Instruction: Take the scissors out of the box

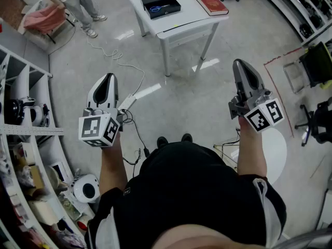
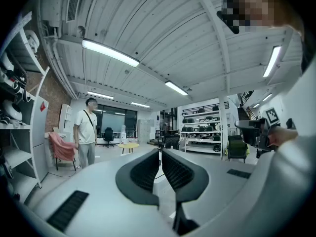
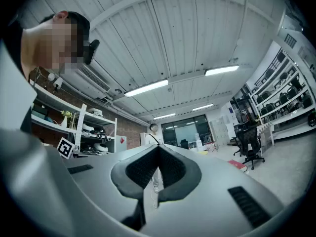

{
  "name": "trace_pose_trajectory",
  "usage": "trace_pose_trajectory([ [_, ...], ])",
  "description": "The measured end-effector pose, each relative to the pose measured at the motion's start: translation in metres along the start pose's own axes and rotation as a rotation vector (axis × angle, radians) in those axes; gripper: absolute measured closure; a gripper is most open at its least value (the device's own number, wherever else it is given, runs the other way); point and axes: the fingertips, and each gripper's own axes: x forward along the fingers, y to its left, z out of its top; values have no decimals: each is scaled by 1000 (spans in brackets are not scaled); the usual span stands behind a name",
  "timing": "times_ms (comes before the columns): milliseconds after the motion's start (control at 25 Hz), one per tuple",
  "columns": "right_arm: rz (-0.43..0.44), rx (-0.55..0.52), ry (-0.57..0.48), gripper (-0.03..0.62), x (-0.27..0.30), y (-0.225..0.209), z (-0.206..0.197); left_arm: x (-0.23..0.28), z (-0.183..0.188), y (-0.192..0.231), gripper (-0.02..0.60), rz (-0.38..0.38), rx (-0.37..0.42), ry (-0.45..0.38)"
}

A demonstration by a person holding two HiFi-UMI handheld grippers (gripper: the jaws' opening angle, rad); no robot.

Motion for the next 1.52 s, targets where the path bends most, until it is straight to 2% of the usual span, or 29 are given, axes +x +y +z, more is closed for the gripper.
trace_pose_trajectory([
  [440,2,10,10,566,15,9,-12,6,-3,18,557,-5,14,5],
  [760,54,46,18,566,39,50,-26,-3,-1,51,558,28,-25,-27],
  [1120,63,80,36,565,61,87,-44,-19,-17,82,558,-1,-29,0],
  [1520,76,104,38,565,86,82,-51,-10,-27,104,558,13,-32,19],
])
